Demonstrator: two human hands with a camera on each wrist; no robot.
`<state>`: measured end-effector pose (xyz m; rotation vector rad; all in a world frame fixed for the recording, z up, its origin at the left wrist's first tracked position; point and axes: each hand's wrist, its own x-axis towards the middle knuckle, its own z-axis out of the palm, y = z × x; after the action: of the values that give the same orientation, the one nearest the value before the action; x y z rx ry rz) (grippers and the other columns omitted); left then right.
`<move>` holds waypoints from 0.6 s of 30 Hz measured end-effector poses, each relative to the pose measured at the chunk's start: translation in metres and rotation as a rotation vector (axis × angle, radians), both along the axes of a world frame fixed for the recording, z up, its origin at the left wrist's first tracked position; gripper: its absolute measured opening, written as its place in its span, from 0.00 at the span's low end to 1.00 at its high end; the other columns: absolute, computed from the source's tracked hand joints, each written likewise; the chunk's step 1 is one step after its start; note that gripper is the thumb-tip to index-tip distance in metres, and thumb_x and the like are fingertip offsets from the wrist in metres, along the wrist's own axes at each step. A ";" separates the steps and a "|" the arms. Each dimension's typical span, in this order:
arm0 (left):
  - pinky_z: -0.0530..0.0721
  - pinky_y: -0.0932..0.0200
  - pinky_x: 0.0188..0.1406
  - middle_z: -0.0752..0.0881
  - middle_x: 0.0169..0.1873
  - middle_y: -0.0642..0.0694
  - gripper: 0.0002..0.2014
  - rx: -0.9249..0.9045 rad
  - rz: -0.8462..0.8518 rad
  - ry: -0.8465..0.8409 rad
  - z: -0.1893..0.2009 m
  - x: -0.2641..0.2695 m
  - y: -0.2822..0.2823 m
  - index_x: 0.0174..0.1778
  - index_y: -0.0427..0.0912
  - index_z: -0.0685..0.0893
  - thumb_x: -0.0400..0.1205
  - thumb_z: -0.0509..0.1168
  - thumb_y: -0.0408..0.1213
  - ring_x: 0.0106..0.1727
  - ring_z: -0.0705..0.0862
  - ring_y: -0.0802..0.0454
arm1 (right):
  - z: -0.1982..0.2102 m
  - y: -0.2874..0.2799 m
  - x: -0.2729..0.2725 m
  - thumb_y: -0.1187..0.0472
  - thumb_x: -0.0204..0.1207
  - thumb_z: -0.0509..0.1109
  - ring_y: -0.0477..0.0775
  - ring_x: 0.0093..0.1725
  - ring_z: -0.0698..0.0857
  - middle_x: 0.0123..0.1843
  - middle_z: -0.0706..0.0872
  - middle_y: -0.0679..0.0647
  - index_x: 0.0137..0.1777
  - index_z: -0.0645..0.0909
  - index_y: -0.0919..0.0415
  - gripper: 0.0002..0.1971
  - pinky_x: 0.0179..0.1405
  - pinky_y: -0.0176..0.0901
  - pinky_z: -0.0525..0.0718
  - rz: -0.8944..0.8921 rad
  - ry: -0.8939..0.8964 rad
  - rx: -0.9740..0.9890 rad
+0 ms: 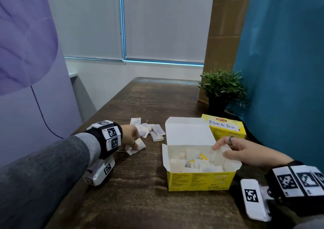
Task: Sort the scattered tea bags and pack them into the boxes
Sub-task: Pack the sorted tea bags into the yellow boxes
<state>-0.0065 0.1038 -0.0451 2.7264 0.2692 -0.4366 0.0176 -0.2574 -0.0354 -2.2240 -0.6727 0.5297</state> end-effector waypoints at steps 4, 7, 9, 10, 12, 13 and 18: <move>0.74 0.64 0.31 0.83 0.32 0.51 0.09 -0.032 0.013 -0.008 0.022 0.016 0.010 0.35 0.48 0.84 0.69 0.78 0.45 0.33 0.78 0.56 | -0.004 0.002 0.010 0.43 0.61 0.63 0.55 0.42 0.76 0.58 0.74 0.81 0.50 0.81 0.34 0.16 0.44 0.53 0.73 0.019 -0.026 -0.028; 0.70 0.64 0.27 0.82 0.28 0.51 0.09 -0.088 0.041 -0.123 0.038 0.033 0.011 0.31 0.48 0.84 0.69 0.78 0.42 0.30 0.76 0.55 | -0.003 0.002 0.011 0.43 0.61 0.62 0.54 0.41 0.74 0.52 0.76 0.80 0.50 0.80 0.32 0.16 0.42 0.51 0.72 0.026 -0.033 -0.060; 0.72 0.65 0.27 0.81 0.27 0.52 0.10 -0.027 0.026 -0.160 0.035 0.044 0.008 0.31 0.50 0.81 0.71 0.77 0.37 0.30 0.76 0.56 | -0.004 0.000 0.012 0.43 0.63 0.62 0.54 0.39 0.74 0.44 0.77 0.69 0.50 0.80 0.31 0.15 0.41 0.51 0.71 0.035 -0.033 -0.065; 0.72 0.65 0.27 0.80 0.27 0.52 0.11 0.012 0.017 -0.163 0.031 0.049 0.007 0.31 0.50 0.79 0.71 0.75 0.33 0.32 0.77 0.55 | -0.005 -0.001 0.012 0.44 0.64 0.62 0.54 0.39 0.73 0.43 0.76 0.62 0.50 0.80 0.31 0.14 0.41 0.51 0.71 0.041 -0.029 -0.062; 0.72 0.65 0.25 0.80 0.29 0.51 0.13 0.045 0.013 -0.143 0.019 0.056 0.005 0.31 0.48 0.77 0.72 0.73 0.29 0.33 0.77 0.53 | -0.007 -0.003 0.013 0.43 0.64 0.62 0.54 0.39 0.73 0.44 0.75 0.57 0.51 0.80 0.31 0.15 0.41 0.51 0.71 0.046 -0.025 -0.060; 0.73 0.65 0.24 0.81 0.31 0.50 0.13 0.049 0.014 -0.134 0.013 0.057 0.005 0.33 0.47 0.77 0.71 0.74 0.29 0.33 0.78 0.53 | -0.008 -0.003 0.013 0.43 0.63 0.62 0.54 0.39 0.73 0.44 0.75 0.56 0.51 0.80 0.31 0.15 0.40 0.51 0.71 0.049 -0.033 -0.064; 0.77 0.60 0.43 0.84 0.47 0.46 0.21 0.233 0.025 -0.089 0.010 0.058 0.005 0.56 0.44 0.81 0.69 0.77 0.40 0.46 0.79 0.50 | -0.007 -0.001 0.012 0.50 0.68 0.62 0.54 0.36 0.69 0.41 0.73 0.55 0.50 0.80 0.32 0.13 0.38 0.49 0.68 0.044 -0.068 -0.065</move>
<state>0.0515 0.1087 -0.0350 2.9569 0.3492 -0.2917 0.0295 -0.2585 -0.0424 -2.3012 -0.7502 0.5066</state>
